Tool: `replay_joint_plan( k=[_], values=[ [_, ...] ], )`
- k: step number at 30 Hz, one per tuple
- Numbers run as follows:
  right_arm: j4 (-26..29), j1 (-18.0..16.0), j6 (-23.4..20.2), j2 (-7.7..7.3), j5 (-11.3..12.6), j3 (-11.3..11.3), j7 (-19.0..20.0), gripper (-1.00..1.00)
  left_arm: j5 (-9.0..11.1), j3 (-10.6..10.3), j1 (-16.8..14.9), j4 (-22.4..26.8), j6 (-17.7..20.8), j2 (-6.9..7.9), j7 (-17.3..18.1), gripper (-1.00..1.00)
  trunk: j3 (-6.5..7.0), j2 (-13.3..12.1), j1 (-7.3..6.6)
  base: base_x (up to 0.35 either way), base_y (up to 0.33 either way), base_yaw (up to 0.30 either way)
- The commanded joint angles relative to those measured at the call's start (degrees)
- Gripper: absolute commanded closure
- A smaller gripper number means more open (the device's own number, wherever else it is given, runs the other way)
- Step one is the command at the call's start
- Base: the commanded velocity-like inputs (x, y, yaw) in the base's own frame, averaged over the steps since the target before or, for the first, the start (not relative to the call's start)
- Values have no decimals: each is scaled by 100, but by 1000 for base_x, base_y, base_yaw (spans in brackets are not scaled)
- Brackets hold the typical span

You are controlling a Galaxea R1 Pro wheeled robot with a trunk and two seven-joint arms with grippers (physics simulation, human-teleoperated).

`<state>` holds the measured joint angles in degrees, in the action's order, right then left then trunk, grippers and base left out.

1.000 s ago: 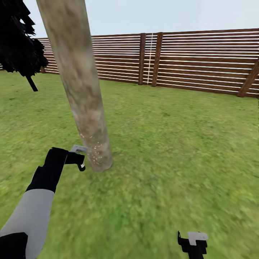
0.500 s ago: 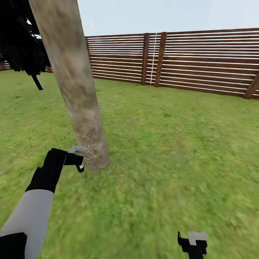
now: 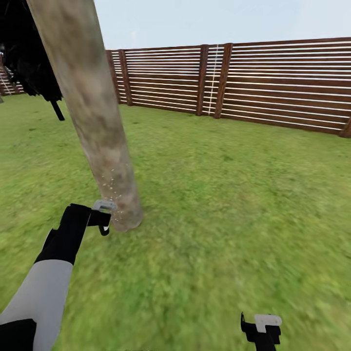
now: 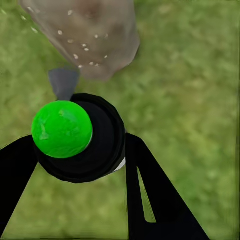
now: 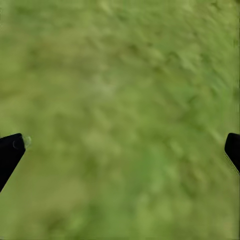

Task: In the garden, pick up the pesticide atomizer on the floor and spray pesticide onto both trees until each tree trunk is fully covered.

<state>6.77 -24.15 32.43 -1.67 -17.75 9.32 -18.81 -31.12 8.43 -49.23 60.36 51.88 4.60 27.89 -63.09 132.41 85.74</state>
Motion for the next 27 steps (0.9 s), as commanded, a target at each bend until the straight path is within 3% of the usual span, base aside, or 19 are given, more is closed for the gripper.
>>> replay_joint_plan(
  k=[1, 4, 12, 18, 24, 27],
  values=[
    [0, -1, 0, 0, 0, 0, 0, -100, 2, 4, 1, 3, -2, -7, -1, 100, 0, 0, 0, 1, -274, 273],
    [0, -1, 0, 0, 0, 0, 0, -100, 13, 9, 1, 25, -2, -11, -2, 100, 0, 0, 0, 0, -274, 252],
    [0, -1, 0, 0, 0, 0, 0, -100, 12, 15, 2, 37, -2, -7, -11, 100, 0, 0, 0, 46, -272, 22],
    [0, -2, 0, 0, 0, 0, 0, -100, -13, 276, 2, 37, -2, 43, -20, 100, 0, 0, 0, 168, -251, 144],
    [-5, 3, 0, 0, 0, 0, 8, -100, -27, 299, 78, -36, -2, 50, -32, 100, 0, 0, 0, 186, -238, 127],
    [-4, -1, 0, -5, 0, 0, 9, -100, -21, 303, 213, -41, -2, 63, -467, 100, 0, 0, 0, 188, -236, 2]
  ],
)
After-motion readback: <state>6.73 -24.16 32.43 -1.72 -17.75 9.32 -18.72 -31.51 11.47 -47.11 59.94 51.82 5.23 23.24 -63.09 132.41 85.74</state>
